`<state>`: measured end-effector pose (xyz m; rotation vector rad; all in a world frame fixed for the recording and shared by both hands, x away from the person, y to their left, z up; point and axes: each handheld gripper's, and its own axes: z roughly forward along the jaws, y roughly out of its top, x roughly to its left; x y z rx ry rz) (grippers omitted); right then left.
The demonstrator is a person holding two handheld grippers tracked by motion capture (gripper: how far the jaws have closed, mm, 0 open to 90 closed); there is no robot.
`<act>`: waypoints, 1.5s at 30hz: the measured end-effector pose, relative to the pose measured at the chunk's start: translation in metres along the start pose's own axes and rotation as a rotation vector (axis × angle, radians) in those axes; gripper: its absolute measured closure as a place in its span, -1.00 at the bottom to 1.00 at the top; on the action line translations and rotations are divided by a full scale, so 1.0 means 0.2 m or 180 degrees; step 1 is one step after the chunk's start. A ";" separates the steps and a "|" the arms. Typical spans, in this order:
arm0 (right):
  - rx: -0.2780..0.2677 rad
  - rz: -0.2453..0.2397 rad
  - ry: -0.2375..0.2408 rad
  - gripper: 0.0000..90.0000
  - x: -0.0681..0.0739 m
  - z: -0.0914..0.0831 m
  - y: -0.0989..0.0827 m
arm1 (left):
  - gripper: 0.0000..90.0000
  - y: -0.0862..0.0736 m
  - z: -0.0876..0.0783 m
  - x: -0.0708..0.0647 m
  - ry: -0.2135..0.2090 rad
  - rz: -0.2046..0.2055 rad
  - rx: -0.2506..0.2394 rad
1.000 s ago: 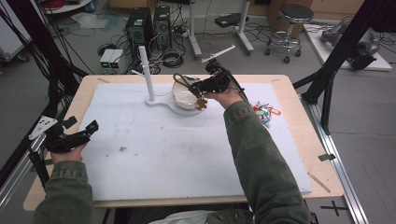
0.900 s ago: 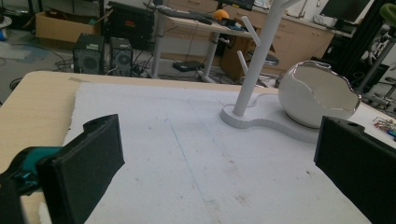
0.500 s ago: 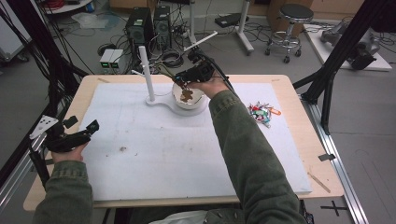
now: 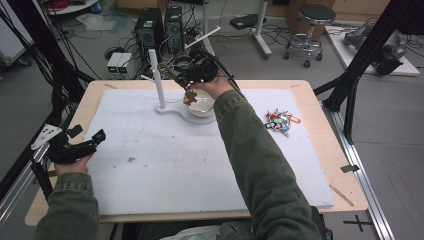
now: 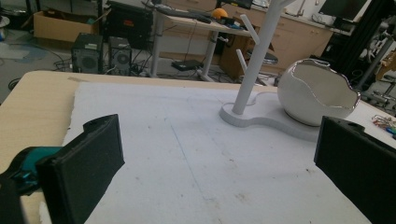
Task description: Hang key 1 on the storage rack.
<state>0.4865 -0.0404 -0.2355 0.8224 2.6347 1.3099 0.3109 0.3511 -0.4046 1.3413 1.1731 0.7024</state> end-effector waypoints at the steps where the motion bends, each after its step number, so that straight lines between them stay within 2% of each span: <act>1: 0.0001 -0.0004 0.0005 0.74 0.00 0.01 0.01 | -0.96 0.00 0.00 0.00 0.0001 0.0002 0.0002; 14: 0.0082 -0.0031 0.0000 0.73 0.05 0.09 0.09 | -0.96 0.00 0.00 0.00 -0.0007 -0.0010 -0.0002; 24: 0.0161 0.0018 -0.0007 0.73 0.02 0.17 0.09 | -0.96 0.00 0.00 0.00 -0.0010 -0.0015 -0.0005; 32: 0.0224 0.0147 -0.0017 0.73 0.00 0.23 0.08 | -0.96 0.00 -0.01 0.01 -0.0008 -0.0013 0.0007; 45: 0.0234 0.0215 -0.0150 0.72 -0.05 0.31 0.06 | -0.96 0.00 -0.01 0.01 -0.0001 0.0000 0.0020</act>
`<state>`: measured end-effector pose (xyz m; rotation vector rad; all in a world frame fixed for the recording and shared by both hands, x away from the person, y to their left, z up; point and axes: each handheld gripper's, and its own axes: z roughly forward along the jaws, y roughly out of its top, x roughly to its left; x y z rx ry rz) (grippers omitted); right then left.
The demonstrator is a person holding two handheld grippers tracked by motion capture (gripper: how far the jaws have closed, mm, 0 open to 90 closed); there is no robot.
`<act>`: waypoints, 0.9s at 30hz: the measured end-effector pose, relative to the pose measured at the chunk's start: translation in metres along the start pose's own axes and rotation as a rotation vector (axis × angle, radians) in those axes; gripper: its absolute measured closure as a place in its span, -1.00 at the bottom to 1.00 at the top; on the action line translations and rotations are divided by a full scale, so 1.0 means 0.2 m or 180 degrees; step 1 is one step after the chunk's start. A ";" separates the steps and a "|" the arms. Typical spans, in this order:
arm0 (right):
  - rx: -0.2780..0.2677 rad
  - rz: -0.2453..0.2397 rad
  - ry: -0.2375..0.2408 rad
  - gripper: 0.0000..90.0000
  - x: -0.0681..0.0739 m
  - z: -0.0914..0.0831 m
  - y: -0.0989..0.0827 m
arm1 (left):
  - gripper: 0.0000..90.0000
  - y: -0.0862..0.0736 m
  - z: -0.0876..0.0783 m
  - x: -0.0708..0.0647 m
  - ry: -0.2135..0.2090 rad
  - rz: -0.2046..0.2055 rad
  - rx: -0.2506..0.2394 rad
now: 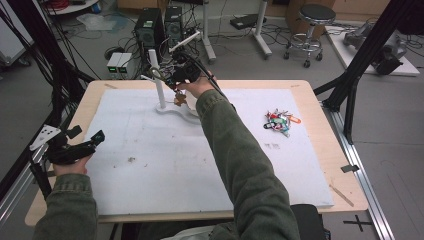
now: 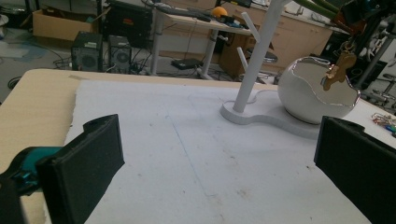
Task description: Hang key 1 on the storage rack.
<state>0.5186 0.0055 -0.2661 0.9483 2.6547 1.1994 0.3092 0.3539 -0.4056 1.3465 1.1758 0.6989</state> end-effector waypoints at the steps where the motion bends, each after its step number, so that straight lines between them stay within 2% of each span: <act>1: 0.0014 -0.0005 -0.0012 0.72 0.00 0.00 0.00 | -0.96 0.00 0.00 0.00 0.0000 0.0002 -0.0001; 9: 0.0018 0.0018 -0.0091 0.72 -0.03 0.04 -0.01 | -0.96 0.00 0.00 0.00 -0.0007 0.0016 0.0012; 13: 0.0062 0.0034 -0.0048 0.63 -0.03 0.05 -0.02 | -0.96 0.00 0.00 0.00 0.0000 0.0000 0.0005; 16: 0.0077 0.0048 -0.0047 0.23 -0.03 0.04 -0.02 | -0.96 0.00 0.00 0.00 0.0000 0.0000 0.0007; 18: 0.0101 0.0009 -0.0075 -0.12 -0.03 0.03 -0.03 | -0.96 0.00 0.00 0.00 -0.0002 0.0014 0.0013; 23: 0.0098 0.0102 -0.0167 -0.61 -0.05 -0.03 -0.04 | -0.96 0.00 0.00 0.00 0.0003 0.0032 0.0032; 24: 0.0075 0.0102 -0.0161 -0.74 -0.06 -0.04 -0.05 | -0.96 0.00 0.00 0.00 0.0005 0.0033 0.0035; 26: 0.0050 0.0072 -0.0172 -0.81 -0.07 -0.07 -0.05 | -0.96 0.00 0.00 0.00 0.0003 0.0019 0.0019; 27: 0.0045 0.0050 -0.0212 -0.97 -0.07 -0.08 -0.06 | -0.96 0.00 0.00 0.00 -0.0001 0.0027 0.0023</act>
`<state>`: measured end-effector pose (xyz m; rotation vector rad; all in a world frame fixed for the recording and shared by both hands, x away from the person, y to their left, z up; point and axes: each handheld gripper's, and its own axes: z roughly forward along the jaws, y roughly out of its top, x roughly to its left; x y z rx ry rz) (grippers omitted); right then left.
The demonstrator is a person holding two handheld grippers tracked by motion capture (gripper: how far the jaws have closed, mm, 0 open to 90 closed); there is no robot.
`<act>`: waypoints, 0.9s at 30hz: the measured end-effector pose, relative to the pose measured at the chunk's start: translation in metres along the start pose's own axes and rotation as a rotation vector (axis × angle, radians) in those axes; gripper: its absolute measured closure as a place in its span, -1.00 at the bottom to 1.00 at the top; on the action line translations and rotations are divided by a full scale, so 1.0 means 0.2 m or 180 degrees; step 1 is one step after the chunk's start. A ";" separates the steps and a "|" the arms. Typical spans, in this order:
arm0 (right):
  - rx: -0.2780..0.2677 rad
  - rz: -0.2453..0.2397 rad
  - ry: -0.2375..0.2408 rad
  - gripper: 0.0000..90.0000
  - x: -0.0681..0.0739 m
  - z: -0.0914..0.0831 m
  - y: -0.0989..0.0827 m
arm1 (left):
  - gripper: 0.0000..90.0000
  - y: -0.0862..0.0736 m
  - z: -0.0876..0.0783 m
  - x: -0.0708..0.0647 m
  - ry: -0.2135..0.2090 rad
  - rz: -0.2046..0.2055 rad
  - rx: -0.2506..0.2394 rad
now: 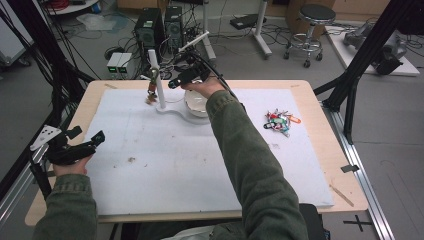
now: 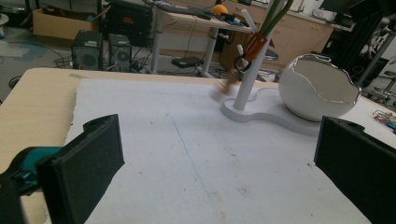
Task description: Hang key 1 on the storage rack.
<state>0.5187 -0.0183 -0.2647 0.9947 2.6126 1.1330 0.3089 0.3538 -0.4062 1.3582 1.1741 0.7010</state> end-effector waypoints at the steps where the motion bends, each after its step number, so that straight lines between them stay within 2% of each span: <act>1: -0.0003 -0.0003 -0.0047 -0.99 0.00 -0.01 -0.01 | -0.96 0.00 0.00 0.00 0.0000 -0.0001 -0.0001; 4: -0.0098 0.0020 -0.0076 -0.99 -0.02 -0.04 -0.03 | -0.96 0.00 0.00 0.00 0.0010 -0.0002 0.0003; 13: -0.0111 0.0196 -0.0126 -0.99 -0.08 -0.10 -0.16 | -0.96 0.00 0.00 0.00 0.0012 -0.0011 -0.0003; 15: -0.0154 0.0149 -0.0153 -0.99 -0.10 -0.11 -0.18 | -0.96 0.00 0.00 0.00 0.0012 -0.0009 -0.0005; 19: -0.0128 0.0216 -0.0192 -0.99 -0.12 -0.14 -0.21 | -0.96 0.00 0.00 0.00 0.0015 -0.0014 -0.0012; 27: -0.0244 0.0199 -0.0258 -0.99 -0.14 -0.23 -0.24 | -0.96 0.00 0.00 0.00 0.0012 -0.0008 -0.0005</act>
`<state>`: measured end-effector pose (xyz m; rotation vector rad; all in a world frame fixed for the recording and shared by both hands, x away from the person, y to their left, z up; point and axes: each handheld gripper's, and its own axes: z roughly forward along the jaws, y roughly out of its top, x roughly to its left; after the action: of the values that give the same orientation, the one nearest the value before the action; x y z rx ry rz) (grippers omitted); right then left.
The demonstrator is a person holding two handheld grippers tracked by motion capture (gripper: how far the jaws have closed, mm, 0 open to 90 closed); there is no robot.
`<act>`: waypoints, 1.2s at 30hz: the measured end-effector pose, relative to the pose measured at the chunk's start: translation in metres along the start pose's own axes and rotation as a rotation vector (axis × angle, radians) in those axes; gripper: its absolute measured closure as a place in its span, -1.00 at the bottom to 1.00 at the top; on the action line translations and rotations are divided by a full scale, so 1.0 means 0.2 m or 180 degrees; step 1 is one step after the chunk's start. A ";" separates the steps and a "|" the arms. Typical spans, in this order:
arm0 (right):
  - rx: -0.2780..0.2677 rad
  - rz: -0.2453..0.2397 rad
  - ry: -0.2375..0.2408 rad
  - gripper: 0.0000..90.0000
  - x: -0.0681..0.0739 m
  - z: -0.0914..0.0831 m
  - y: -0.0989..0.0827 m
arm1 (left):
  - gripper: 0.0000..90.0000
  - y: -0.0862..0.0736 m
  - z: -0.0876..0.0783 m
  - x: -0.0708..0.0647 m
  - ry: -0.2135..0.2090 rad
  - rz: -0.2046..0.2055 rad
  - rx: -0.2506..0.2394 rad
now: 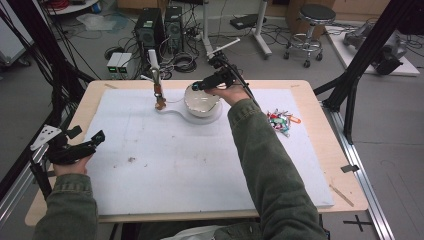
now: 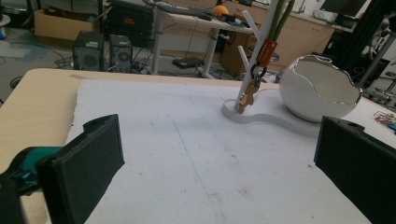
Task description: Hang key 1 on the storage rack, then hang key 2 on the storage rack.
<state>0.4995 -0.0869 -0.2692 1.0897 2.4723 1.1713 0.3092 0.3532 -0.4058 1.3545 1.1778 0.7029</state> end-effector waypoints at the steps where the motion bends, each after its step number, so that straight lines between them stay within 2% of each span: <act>1: -0.0013 0.0020 0.0002 -0.99 0.00 -0.01 -0.01 | -0.96 0.00 0.00 0.00 0.0000 0.0000 -0.0001; 2: -0.0064 -0.0011 -0.0009 -0.99 -0.02 -0.02 -0.02 | -0.96 0.00 0.00 0.00 0.0000 -0.0001 -0.0003; 6: -0.0016 0.0095 -0.0051 -0.99 -0.07 -0.03 -0.09 | -0.96 0.00 0.00 0.00 -0.0002 -0.0003 -0.0008; 9: -0.0065 0.0149 -0.0086 -0.99 -0.12 -0.05 -0.16 | -0.96 0.00 0.00 -0.01 -0.0004 0.0000 -0.0006; 14: -0.0112 0.0278 -0.0200 -0.99 -0.21 -0.10 -0.28 | -0.96 0.00 0.00 -0.01 0.0005 0.0003 -0.0005; 19: -0.0207 0.0315 -0.0309 -0.99 -0.28 -0.16 -0.37 | -0.96 0.00 0.01 -0.01 0.0014 -0.0005 -0.0005; 22: -0.0228 0.0315 -0.0383 -0.99 -0.32 -0.19 -0.42 | -0.96 0.00 0.00 -0.01 0.0018 -0.0006 -0.0007; 34: -0.0221 0.0433 -0.0516 -0.99 -0.44 -0.26 -0.54 | -0.96 0.00 0.00 -0.01 0.0022 -0.0004 -0.0004; 36: -0.0215 0.0410 -0.0549 -0.99 -0.46 -0.27 -0.56 | -0.96 0.00 0.00 -0.01 0.0022 -0.0003 -0.0004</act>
<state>0.4802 -0.2294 -0.3264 1.2892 2.2463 1.1340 0.3095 0.3521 -0.4052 1.3514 1.1831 0.7081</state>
